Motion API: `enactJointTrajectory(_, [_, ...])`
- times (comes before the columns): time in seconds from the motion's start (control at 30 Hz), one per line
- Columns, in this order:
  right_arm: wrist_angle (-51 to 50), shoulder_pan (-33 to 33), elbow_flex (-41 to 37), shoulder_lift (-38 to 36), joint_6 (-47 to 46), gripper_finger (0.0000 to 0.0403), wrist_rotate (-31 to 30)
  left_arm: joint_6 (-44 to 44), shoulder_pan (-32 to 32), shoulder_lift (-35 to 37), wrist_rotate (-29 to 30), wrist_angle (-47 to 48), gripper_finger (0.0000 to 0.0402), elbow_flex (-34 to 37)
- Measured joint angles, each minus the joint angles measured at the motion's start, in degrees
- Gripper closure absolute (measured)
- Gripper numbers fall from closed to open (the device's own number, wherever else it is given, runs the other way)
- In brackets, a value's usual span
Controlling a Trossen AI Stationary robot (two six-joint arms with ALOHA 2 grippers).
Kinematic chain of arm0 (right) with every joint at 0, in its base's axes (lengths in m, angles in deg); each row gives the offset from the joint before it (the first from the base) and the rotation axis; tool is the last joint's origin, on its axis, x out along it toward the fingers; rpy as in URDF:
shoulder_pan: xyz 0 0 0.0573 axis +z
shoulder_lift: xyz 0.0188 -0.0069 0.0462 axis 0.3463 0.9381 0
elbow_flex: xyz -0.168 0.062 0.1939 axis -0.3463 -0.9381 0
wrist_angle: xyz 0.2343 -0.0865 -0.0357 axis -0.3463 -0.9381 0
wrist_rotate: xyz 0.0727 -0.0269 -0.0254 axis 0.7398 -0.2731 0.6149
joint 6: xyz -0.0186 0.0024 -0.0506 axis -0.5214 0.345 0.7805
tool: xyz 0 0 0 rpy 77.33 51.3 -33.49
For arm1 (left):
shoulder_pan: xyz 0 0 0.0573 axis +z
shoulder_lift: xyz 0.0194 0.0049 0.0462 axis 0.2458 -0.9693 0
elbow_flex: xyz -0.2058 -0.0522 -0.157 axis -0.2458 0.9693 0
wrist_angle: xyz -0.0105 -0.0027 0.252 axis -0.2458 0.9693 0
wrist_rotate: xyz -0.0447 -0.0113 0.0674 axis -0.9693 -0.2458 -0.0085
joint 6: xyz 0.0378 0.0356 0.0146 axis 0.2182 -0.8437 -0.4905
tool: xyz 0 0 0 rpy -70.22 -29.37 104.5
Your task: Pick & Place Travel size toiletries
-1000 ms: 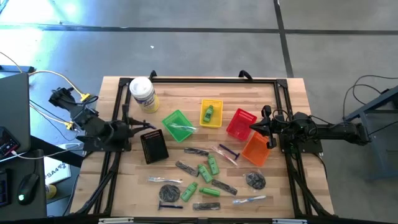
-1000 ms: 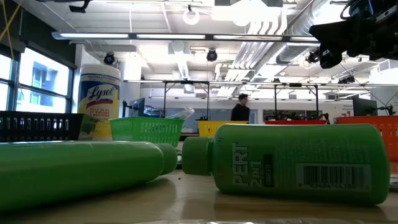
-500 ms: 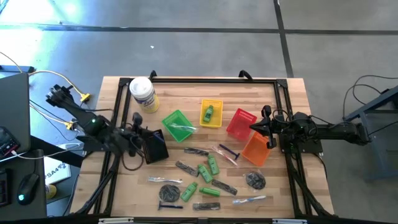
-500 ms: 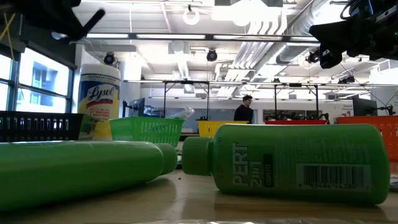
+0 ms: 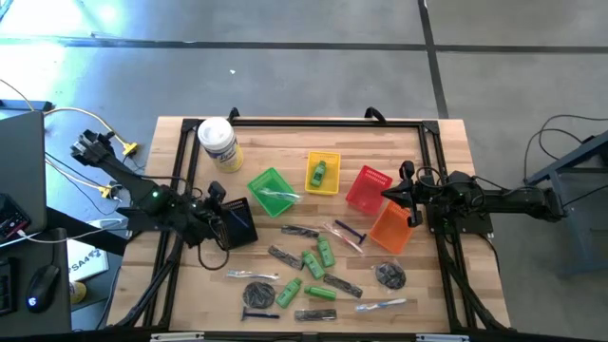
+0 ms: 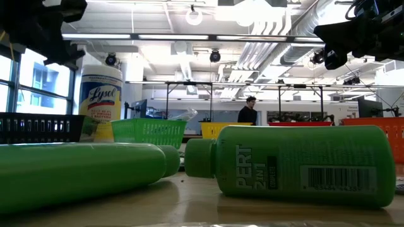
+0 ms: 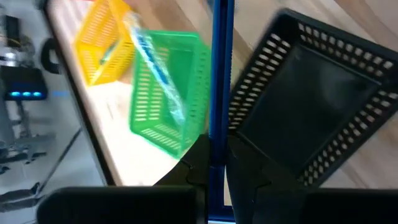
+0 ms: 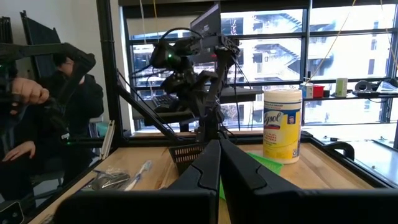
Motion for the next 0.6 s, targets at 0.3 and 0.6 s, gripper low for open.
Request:
enactJointTrajectory(0.3, [0.0,0.0,0.0,0.0,0.0,0.0400,0.0,-2.0,0.0,-9.4,-1.1,0.0,0.0380,0.0])
enactJointTrajectory(0.6, [0.0,0.0,0.0,0.0,0.0,0.0400,0.0,-2.8,0.0,-16.4,-2.1,-0.1,0.0380,0.0])
